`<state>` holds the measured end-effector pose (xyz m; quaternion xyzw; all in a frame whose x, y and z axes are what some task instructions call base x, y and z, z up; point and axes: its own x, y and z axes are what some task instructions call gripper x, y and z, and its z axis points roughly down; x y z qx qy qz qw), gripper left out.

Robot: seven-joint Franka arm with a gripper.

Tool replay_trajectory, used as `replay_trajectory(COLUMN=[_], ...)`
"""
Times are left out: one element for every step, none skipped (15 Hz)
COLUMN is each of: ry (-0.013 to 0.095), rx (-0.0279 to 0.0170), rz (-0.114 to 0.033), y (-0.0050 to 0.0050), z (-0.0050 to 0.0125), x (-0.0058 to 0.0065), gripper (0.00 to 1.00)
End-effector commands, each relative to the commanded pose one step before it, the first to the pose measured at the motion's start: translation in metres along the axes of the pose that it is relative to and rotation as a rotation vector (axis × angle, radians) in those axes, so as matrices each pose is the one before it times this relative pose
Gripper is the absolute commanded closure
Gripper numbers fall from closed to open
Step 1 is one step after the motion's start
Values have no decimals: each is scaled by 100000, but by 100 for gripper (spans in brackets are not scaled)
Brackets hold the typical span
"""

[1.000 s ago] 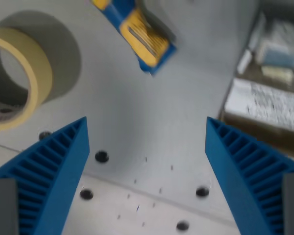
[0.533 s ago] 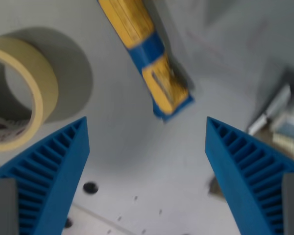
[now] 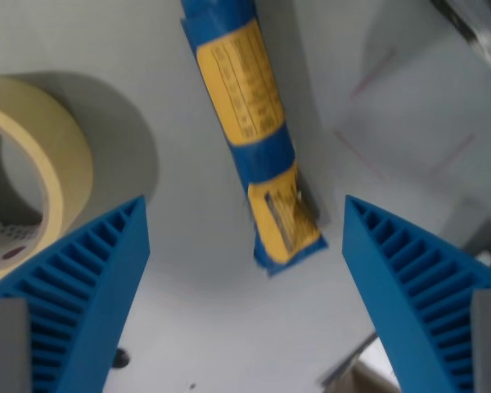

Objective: Move above the blue bag

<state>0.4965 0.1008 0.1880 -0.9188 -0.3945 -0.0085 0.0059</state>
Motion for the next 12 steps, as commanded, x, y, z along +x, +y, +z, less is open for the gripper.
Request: replay_trajectory(ry=[2658,-149,-332,-84,-50,30,8,-14,8,23,18,0], rx=[3871,-117,27,-173,-144,-252,-167,-106,-143,-116,-71,0], rz=[-18931,257,360,908,437,865,922,768,593,726,537,0], y=[423,89,82,74,62,51,38,29,23,18,14,0], z=[628,209,179,147,120,97,77,61,47,36,28,0], x=[1090,159,137,116,95,73,53,38,25,13,6,0], gripper=[0,0,0,0,0,0,0,0,0,0,0,0])
